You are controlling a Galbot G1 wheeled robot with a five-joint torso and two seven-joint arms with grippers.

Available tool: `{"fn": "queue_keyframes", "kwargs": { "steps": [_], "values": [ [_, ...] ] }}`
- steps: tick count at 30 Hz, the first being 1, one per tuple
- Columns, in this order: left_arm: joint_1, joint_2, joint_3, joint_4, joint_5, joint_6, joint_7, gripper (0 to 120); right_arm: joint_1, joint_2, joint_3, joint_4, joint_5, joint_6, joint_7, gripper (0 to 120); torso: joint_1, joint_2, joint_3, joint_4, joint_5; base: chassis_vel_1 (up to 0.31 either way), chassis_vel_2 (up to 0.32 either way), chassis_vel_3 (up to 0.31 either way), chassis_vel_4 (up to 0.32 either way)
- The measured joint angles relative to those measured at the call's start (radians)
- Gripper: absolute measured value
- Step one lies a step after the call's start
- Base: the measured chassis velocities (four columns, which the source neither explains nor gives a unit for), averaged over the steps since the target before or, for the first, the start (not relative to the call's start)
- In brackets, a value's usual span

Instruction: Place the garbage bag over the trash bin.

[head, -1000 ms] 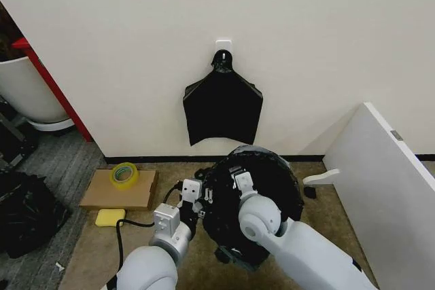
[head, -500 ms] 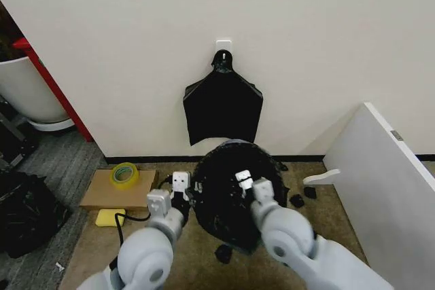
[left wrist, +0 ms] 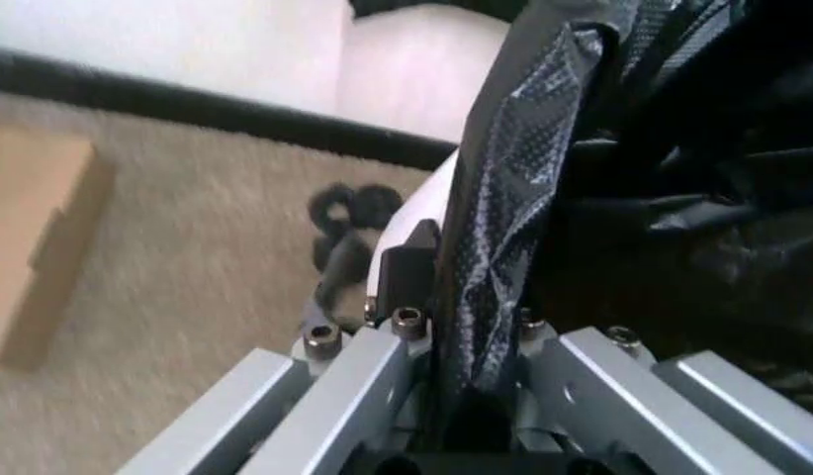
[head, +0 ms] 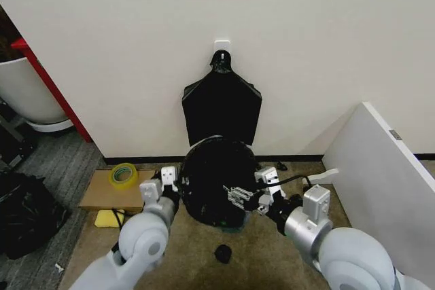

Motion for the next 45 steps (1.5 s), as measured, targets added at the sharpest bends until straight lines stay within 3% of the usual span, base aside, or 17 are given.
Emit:
{"fn": "queue_keyframes", "kwargs": {
  "steps": [2, 6, 13, 21, 31, 37, 41, 45],
  "values": [
    [-0.003, 0.001, -0.013, -0.005, -0.035, -0.003, -0.010, 0, -0.082, 0.026, 0.052, 0.000, -0.018, 0.024, -0.022, 87, 0.000, 0.000, 0.000, -0.0014, 0.0003, 0.000, 0.000, 0.000, 0.000],
    [-0.005, 0.019, -0.031, -0.007, -0.059, -0.010, -0.011, 0, -0.167, 0.069, 0.123, 0.004, -0.026, 0.057, -0.046, 98, 0.000, 0.000, 0.000, -0.0015, 0.0001, 0.000, 0.000, 0.000, 0.000],
    [0.001, 0.061, -0.105, 0.007, -0.109, -0.020, -0.013, 0, -0.295, 0.158, 0.242, 0.046, 0.014, 0.078, -0.081, 100, 0.000, 0.000, 0.000, -0.0009, 0.0000, 0.000, 0.000, 0.000, 0.000],
    [0.011, 0.068, -0.138, -0.012, -0.182, -0.020, -0.027, 0, -0.407, 0.186, 0.211, 0.043, -0.008, 0.068, -0.124, 100, 0.000, 0.000, 0.000, -0.0009, -0.0001, 0.000, 0.000, 0.000, 0.000],
    [0.012, 0.067, -0.137, -0.032, -0.189, -0.014, -0.028, 0, -0.414, 0.211, 0.131, 0.014, -0.039, 0.065, -0.138, 100, 0.000, 0.000, 0.000, -0.0009, 0.0000, 0.000, 0.000, 0.000, 0.000],
    [0.015, 0.065, -0.128, -0.039, -0.185, -0.013, -0.028, 0, -0.402, 0.217, 0.116, 0.004, -0.034, 0.064, -0.135, 88, 0.000, 0.000, 0.000, -0.0009, 0.0000, 0.000, 0.000, 0.000, 0.000],
    [0.018, 0.061, -0.115, -0.045, -0.174, -0.009, -0.029, 0, -0.379, 0.220, 0.107, -0.006, -0.033, 0.065, -0.113, 64, 0.000, 0.000, 0.000, -0.0009, 0.0002, 0.000, 0.000, 0.000, 0.000],
    [0.019, 0.058, -0.110, -0.047, -0.168, -0.008, -0.029, 0, -0.376, 0.216, 0.110, -0.006, -0.025, 0.065, -0.106, 55, 0.000, 0.000, 0.000, -0.0010, 0.0001, 0.000, 0.000, 0.000, 0.000]
  ]
}}
